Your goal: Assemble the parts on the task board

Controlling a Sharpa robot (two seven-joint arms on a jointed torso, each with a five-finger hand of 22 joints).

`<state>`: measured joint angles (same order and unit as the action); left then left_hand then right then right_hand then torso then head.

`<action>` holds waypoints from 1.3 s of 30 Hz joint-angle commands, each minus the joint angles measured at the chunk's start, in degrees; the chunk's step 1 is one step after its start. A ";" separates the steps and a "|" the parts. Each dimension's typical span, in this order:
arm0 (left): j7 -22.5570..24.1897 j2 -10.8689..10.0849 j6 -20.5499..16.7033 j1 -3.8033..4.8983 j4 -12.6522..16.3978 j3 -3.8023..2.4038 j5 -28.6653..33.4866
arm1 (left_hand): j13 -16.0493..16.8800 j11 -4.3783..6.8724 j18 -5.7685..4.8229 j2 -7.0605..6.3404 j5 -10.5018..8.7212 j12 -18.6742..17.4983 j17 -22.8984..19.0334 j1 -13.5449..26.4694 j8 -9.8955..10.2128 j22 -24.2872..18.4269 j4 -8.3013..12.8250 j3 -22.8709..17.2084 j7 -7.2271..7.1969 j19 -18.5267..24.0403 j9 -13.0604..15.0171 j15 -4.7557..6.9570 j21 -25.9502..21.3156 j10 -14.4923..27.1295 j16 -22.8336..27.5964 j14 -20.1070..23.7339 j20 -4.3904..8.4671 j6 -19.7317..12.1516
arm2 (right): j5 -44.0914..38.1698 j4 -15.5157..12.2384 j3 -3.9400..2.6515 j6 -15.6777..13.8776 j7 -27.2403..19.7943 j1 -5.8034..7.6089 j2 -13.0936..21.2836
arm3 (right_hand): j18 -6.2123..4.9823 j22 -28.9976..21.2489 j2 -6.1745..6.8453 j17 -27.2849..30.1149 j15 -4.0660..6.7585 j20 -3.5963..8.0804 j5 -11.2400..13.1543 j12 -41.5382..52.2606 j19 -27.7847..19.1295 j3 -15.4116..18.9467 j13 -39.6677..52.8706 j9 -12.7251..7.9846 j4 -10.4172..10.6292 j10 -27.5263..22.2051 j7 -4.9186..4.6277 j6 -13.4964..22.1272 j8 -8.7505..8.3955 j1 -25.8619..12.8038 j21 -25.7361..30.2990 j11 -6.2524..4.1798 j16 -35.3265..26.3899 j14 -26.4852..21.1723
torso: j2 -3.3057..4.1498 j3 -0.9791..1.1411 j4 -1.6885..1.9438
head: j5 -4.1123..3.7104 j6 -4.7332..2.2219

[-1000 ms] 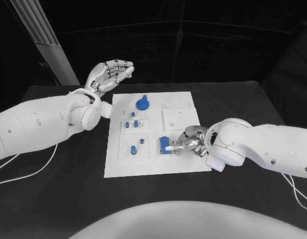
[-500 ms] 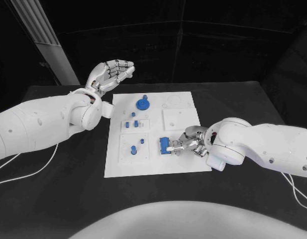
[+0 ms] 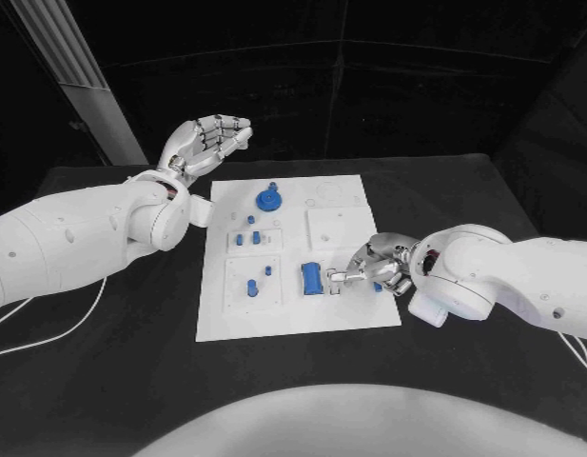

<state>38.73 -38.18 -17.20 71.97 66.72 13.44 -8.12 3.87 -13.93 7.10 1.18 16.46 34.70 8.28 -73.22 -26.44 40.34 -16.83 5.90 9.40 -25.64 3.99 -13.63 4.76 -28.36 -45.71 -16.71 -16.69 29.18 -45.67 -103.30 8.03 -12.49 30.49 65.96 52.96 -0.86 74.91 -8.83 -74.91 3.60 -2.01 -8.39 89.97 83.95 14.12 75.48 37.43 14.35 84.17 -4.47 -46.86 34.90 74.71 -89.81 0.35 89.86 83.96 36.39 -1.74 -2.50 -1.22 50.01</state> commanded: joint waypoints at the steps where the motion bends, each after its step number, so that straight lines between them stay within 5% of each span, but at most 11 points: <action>1: 9.77 0.08 0.58 0.09 -0.19 -0.03 0.10 | -0.08 -0.01 -1.00 0.50 0.26 0.39 -0.05 0.15 -0.30 -0.05 0.08 0.32 6.70 0.02 -0.07 0.01 -0.21 0.48 -0.28 0.26 0.02 -0.41 | -3.17 -1.57 -0.06 -4.69 -3.27 0.67 2.30 | 0.86 15.09 1.54 -15.09 -1.47 -1.34 -0.44 0.03 6.05 0.66 14.52 -2.78 -0.06 5.83 -1.77 2.18 -3.49 -0.81 -0.19 1.84 0.14 6.04 | -0.09 -0.10 -0.07 | -0.87 -0.01; 5: 9.77 0.14 0.56 0.09 -0.26 -0.03 0.10 | -0.08 -0.01 -1.00 0.50 0.26 0.39 -0.05 0.15 -0.30 -0.05 0.08 0.32 6.70 0.02 -0.07 0.01 -0.21 0.48 -0.28 0.26 0.02 -0.41 | -11.01 -2.75 -0.01 -3.25 -1.75 1.02 5.23 | 0.86 15.09 2.03 -15.09 -2.69 -2.57 -1.38 0.03 6.05 1.02 14.52 -6.15 -0.40 5.83 -3.06 2.87 -6.30 -0.65 -0.19 3.13 0.14 6.04 | 0.07 -0.06 0.05 | -1.66 -0.01; 12: 9.76 0.11 0.56 0.09 -0.27 -0.03 0.10 | -0.08 -0.01 -1.00 0.50 0.26 0.39 -0.05 0.15 -0.30 -0.05 0.08 0.32 6.70 0.02 -0.07 0.01 -0.21 0.48 -0.28 0.26 0.02 -0.41 | -21.16 -3.93 0.08 -0.48 2.28 1.13 8.59 | 0.86 15.09 2.49 -15.09 -3.60 -3.64 -1.67 0.03 6.05 1.52 14.52 -9.42 0.23 5.83 -4.14 4.37 -8.71 -1.00 -0.19 4.14 0.14 6.04 | 0.14 0.03 -0.01 | -3.34 -0.01; 22: 9.81 -0.02 0.59 0.08 -0.16 -0.03 0.10 | -0.08 -0.01 -1.00 0.51 0.30 0.44 -0.12 0.12 -0.34 -0.07 0.08 0.37 6.70 0.02 -0.07 0.01 -0.21 0.50 -0.34 0.25 0.02 -0.42 | -24.26 -2.22 0.14 4.09 6.92 0.42 8.11 | 0.86 15.09 1.62 -15.09 -3.57 -4.14 -2.34 0.03 6.05 1.44 14.52 -10.75 1.34 5.83 -3.48 1.00 -7.24 -1.48 -0.19 3.74 0.14 6.04 | 0.13 0.08 0.12 | -3.99 -0.01; 39: 9.85 -0.10 0.52 0.07 -0.08 -0.03 0.10 | -0.08 -0.01 -1.00 0.51 0.30 0.44 -0.12 0.12 -0.34 -0.07 0.08 0.37 6.70 0.02 -0.07 0.01 -0.21 0.50 -0.34 0.25 0.02 -0.42 | -24.52 1.11 0.15 6.02 7.52 -0.79 4.84 | 0.86 15.09 1.37 -15.09 -3.20 -3.92 -2.72 0.03 6.05 1.15 14.52 -10.79 1.19 5.83 -2.80 -0.40 -5.99 -0.81 -0.19 3.12 0.14 6.04 | 0.10 0.03 0.10 | -3.81 -0.01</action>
<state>38.73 -38.26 -17.14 71.95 66.58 13.44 -8.11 3.88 -13.93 7.10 1.18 16.46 34.94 8.22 -73.22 -26.44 40.35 -16.83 5.89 9.40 -25.64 3.99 -13.63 4.77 -28.37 -45.71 -16.71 -16.69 29.18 -69.48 -102.31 8.17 -7.89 37.54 65.17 57.94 -0.87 74.91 -7.19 -74.91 0.30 -5.74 -10.80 89.81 83.87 15.47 74.95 26.68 15.43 83.93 -7.37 -46.86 28.58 73.50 -89.81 3.97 89.86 84.04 36.50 -1.70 -2.38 -5.05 50.01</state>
